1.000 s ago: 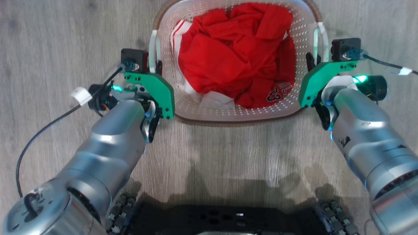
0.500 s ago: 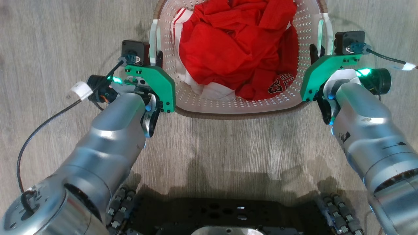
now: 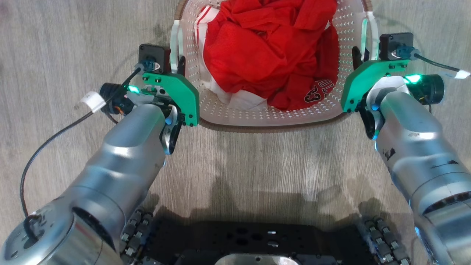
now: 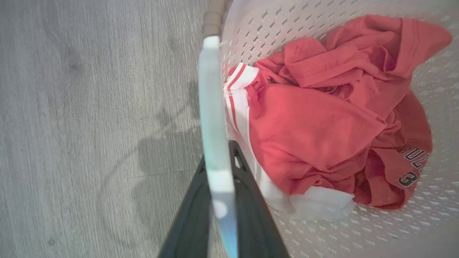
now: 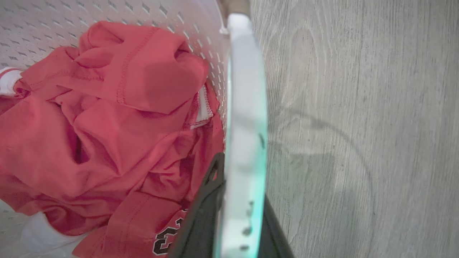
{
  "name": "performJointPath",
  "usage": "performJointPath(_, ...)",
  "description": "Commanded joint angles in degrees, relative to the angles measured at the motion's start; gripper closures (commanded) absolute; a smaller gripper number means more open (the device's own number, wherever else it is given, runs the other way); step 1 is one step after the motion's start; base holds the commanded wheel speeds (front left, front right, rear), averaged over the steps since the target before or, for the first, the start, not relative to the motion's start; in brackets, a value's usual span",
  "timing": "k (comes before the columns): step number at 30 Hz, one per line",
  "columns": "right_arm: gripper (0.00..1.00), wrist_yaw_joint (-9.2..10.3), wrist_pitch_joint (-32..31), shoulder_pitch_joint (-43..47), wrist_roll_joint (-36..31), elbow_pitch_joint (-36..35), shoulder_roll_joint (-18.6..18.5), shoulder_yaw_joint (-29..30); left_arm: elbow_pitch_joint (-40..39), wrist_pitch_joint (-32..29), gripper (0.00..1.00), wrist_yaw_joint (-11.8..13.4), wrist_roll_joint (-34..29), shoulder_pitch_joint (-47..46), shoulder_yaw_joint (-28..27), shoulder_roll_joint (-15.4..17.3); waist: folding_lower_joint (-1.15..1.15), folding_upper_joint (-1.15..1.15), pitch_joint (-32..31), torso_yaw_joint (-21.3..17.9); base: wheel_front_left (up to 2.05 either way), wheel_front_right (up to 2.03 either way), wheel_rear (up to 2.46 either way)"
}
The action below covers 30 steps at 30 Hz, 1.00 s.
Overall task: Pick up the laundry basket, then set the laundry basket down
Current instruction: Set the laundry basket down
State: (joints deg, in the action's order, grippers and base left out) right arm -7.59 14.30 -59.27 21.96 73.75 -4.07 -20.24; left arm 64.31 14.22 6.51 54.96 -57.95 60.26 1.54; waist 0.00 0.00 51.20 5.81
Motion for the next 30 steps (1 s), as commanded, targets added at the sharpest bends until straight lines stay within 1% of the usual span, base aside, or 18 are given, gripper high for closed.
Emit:
performJointPath(1, 1.0, 0.1, 0.7, 3.79, -0.68, -0.75, 1.16, -0.36, -0.45, 0.77, 1.0, -0.06, -0.83, 0.71, -1.07, 1.33, 0.0, 0.0, -0.05, 0.07, 0.0, 0.0, 0.0)
performJointPath(2, 1.0, 0.1, 0.7, 3.98, -0.86, -0.93, 1.17, -0.2, -0.45, 0.77, 1.0, -0.06, -0.84, 0.78, -1.09, 1.33, 0.0, 0.0, -0.09, 0.12, 0.0, 0.0, 0.0)
performJointPath(3, 0.98, 0.1, 0.7, 4.18, -1.0, -1.1, 1.17, -0.1, -0.42, 0.77, 1.0, -0.04, -0.82, 0.86, -1.12, 1.33, 0.0, 0.0, -0.14, 0.14, 0.0, 0.0, 0.0)
performJointPath(4, 0.9, 0.1, 0.7, 4.37, -1.09, -1.27, 1.17, -0.02, -0.39, 0.77, 1.0, 0.0, -0.8, 0.92, -1.17, 1.33, 0.0, 0.0, -0.2, 0.16, 0.0, 0.0, 0.0)
performJointPath(5, 0.8, 0.1, 0.7, 4.54, -1.18, -1.39, 1.18, 0.02, -0.33, 0.77, 1.0, 0.04, -0.76, 0.99, -1.21, 1.33, 0.0, 0.0, -0.27, 0.16, 0.0, 0.0, 0.0)
performJointPath(6, 0.65, 0.1, 0.7, 4.68, -1.26, -1.44, 1.18, 0.03, -0.28, 0.77, 0.88, 0.09, -0.72, 1.06, -1.26, 1.33, 0.0, 0.0, -0.34, 0.16, 0.0, 0.0, 0.0)
performJointPath(8, 0.53, 0.1, 0.7, 4.92, -1.3, -1.47, 1.18, -0.04, -0.08, 0.77, 0.8, 0.18, -0.48, 1.32, -1.32, 1.33, 0.0, 0.0, -0.53, 0.17, 0.0, 0.0, 0.0)
performJointPath(9, 0.38, 0.1, 0.7, 5.02, -1.26, -1.48, 1.18, -0.1, 0.02, 0.77, 0.72, 0.16, -0.34, 1.46, -1.28, 1.33, 0.0, 0.0, -0.63, 0.17, 0.0, 0.0, 0.0)
performJointPath(10, 0.18, 0.1, 0.7, 5.12, -1.19, -1.49, 1.18, -0.19, 0.17, 0.77, 0.6, 0.22, -0.13, 1.59, -1.25, 1.33, 0.0, 0.0, -0.75, 0.15, 0.0, 0.0, 0.0)
performJointPath(11, 0.0, 0.1, 0.7, 5.22, -1.1, -1.49, 1.18, -0.29, 0.34, 0.77, 0.53, 0.28, 0.18, 1.77, -1.22, 1.33, 0.0, 0.0, -0.89, 0.14, 0.0, 0.0, 0.0)
performJointPath(12, 0.0, 0.1, 0.7, 5.28, -1.05, -1.54, 1.18, -0.39, 0.57, 0.77, 0.44, 0.34, 0.6, 2.0, -1.15, 1.33, 0.0, 0.0, -1.03, 0.11, 0.0, 0.0, 0.0)
performJointPath(14, 0.0, 0.1, 0.7, 5.37, -0.97, -1.65, 1.18, -0.44, 0.85, 0.77, 0.14, 0.47, 1.34, 2.32, -0.84, 1.33, 0.0, 0.0, -1.38, 0.06, 0.0, 0.0, 0.0)
performJointPath(15, 0.0, 0.1, 0.7, 5.39, -1.03, -1.77, 1.19, -0.41, 0.95, 0.78, 0.06, 0.55, 1.7, 2.45, -0.69, 1.33, 0.0, 0.0, -1.58, 0.02, 0.0, 0.0, 0.0)
performJointPath(16, 0.0, 0.1, 0.7, 5.4, -1.11, -1.96, 1.19, -0.33, 1.02, 0.78, 0.0, 0.61, 2.04, 2.58, -0.53, 1.33, 0.0, 0.0, -1.79, -0.01, 0.0, 0.0, 0.0)
performJointPath(25, 0.0, 0.1, 0.7, 5.94, -2.97, -5.25, 1.19, 1.7, 0.99, 0.78, 0.0, 1.47, 3.71, 3.65, -1.21, 1.33, 0.0, 0.0, -4.55, -0.44, 0.0, 0.0, 0.0)
performJointPath(30, 0.0, 0.1, 0.7, 6.93, -6.38, -8.74, 1.19, 4.63, -0.89, 0.78, 0.0, 1.88, 0.97, 4.54, -4.04, 1.33, 0.0, 0.0, -7.45, -0.61, 0.0, 0.0, 0.0)
